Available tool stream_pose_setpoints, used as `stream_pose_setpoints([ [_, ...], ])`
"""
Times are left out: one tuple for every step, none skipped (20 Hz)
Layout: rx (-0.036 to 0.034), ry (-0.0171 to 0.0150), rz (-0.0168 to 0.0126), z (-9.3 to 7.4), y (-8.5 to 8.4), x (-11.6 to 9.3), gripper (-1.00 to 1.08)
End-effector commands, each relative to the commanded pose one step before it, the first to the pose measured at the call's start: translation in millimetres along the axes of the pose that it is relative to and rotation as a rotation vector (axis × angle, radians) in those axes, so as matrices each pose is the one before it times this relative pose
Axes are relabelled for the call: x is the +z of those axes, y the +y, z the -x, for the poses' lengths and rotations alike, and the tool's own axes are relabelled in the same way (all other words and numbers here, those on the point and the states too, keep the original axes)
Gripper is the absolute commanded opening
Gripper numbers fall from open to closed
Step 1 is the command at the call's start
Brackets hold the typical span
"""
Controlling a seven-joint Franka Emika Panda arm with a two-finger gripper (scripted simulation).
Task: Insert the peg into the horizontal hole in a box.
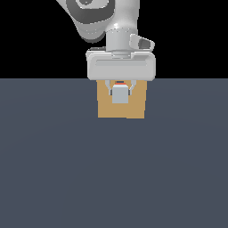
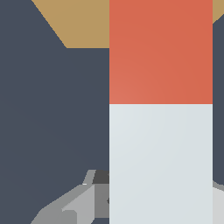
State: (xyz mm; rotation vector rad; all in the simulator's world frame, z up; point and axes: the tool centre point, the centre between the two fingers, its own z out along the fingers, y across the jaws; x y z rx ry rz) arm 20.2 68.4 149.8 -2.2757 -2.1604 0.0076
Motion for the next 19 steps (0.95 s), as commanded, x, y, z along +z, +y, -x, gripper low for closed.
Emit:
stream_pose_setpoints([
  [-0.00169,0.00147,0.00531,-10.23,0.74,-2.87,-1.0],
  [0.0,0.0,0.0,-5.55,-0.12,0.03,-1.0],
  [0.0,0.0,0.0,-6.41,-0.12,0.03,-1.0],
  [0.00008,0.00022,0.00065,-7.21,-0.21,-0.4,-1.0],
  [0.0,0.0,0.0,-8.19,-0.11,0.04,-1.0],
  [0.00008,0.00021,0.00065,-8.96,-0.18,-0.39,-1.0],
  [0.0,0.0,0.0,-9.69,-0.05,0.05,-1.0],
  [0.00008,0.0002,0.00066,-9.66,-0.08,-0.39,-1.0],
  [0.0,0.0,0.0,-8.95,0.06,0.05,-1.0],
  [0.00006,0.00017,0.00067,-8.07,0.02,-0.4,-1.0],
  [0.0,0.0,0.0,-7.29,0.16,0.04,-1.0],
  [0.00003,0.00012,0.00068,-6.41,0.09,-0.42,-1.0],
  [0.0,0.0,0.0,-5.58,0.21,0.03,-1.0],
  [0.0,0.0,0.0,-4.7,0.21,0.03,-1.0],
  [0.0,0.0,0.0,-3.81,0.2,0.02,-1.0],
  [0.0,0.0,0.0,-2.9,0.17,0.01,-1.0],
  [-0.00007,0.0,0.00069,-2.07,0.01,-0.42,-1.0],
  [0.0,0.0,0.0,-1.2,0.08,0.01,-1.0],
  [0.0,0.0,0.0,-0.4,0.03,0.0,-1.0],
])
